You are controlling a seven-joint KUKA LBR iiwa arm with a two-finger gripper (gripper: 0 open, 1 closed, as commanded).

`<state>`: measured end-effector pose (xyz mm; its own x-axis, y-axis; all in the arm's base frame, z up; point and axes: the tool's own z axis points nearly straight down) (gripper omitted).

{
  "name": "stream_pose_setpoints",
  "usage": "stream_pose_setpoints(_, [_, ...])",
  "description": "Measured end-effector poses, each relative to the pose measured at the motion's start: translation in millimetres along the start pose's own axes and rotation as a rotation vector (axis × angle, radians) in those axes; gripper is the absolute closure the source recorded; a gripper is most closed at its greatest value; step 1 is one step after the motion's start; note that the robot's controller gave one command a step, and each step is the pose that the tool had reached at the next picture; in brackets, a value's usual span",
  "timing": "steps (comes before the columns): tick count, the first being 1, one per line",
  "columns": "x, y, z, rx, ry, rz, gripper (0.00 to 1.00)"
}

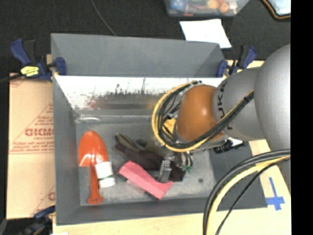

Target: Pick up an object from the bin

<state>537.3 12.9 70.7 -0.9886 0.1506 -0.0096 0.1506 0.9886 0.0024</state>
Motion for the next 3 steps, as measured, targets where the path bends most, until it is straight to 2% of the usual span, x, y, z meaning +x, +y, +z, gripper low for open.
stream_pose_setpoints(1, [0.7,1.0,-1.9,0.002,-0.001,-0.050,0.00])
stream_pose_setpoints(2, [-0.5,0.0,-1.0,0.000,-0.002,-0.017,1.00])
stream_pose_setpoints(3, [-0.7,-0.3,-1.0,-0.001,-0.002,-0.008,1.00])
